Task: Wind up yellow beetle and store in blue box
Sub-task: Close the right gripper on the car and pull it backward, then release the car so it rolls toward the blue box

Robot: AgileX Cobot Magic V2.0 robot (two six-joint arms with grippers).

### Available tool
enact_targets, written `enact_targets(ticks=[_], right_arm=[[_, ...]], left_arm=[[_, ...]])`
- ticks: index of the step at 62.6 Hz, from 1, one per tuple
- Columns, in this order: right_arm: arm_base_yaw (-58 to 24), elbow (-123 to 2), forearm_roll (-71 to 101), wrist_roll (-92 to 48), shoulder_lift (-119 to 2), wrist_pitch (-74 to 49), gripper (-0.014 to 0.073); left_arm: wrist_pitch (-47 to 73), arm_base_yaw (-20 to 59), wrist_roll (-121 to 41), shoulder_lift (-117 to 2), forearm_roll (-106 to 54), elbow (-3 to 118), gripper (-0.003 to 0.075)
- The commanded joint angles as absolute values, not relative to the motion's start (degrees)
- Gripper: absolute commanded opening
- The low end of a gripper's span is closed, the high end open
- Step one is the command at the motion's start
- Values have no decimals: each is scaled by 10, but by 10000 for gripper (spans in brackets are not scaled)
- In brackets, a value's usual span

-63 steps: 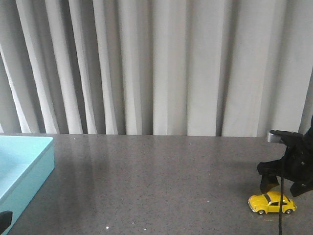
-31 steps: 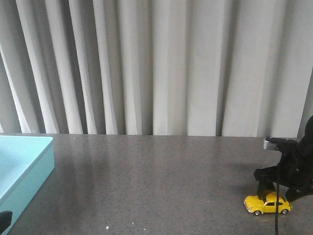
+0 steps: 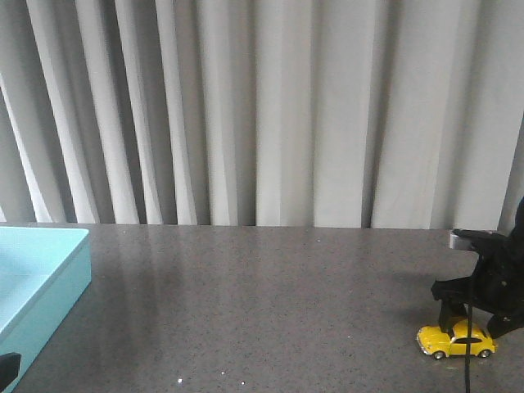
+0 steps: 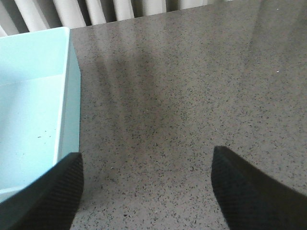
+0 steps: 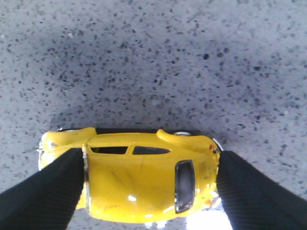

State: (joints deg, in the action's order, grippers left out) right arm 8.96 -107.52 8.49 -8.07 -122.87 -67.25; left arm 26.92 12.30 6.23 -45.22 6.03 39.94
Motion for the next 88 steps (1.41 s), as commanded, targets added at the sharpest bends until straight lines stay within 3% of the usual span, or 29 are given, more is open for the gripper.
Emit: enact_targets(ticks=[1,47,69,88], right_arm=[[112,-1090,87,-89,-1200,-668,547],[305,-1090,117,-202,-1220,-604,547],[316,-1090,148,-250,-1211,-588,547],[314,-1090,245,-289,-1096,-608,547]], left_arm=[[234,127,62,-452,57,419,537],[234,127,62,-452,57,419,537],[234,127,62,-452,57,419,537],[234,127,62,-452,57,419,537]])
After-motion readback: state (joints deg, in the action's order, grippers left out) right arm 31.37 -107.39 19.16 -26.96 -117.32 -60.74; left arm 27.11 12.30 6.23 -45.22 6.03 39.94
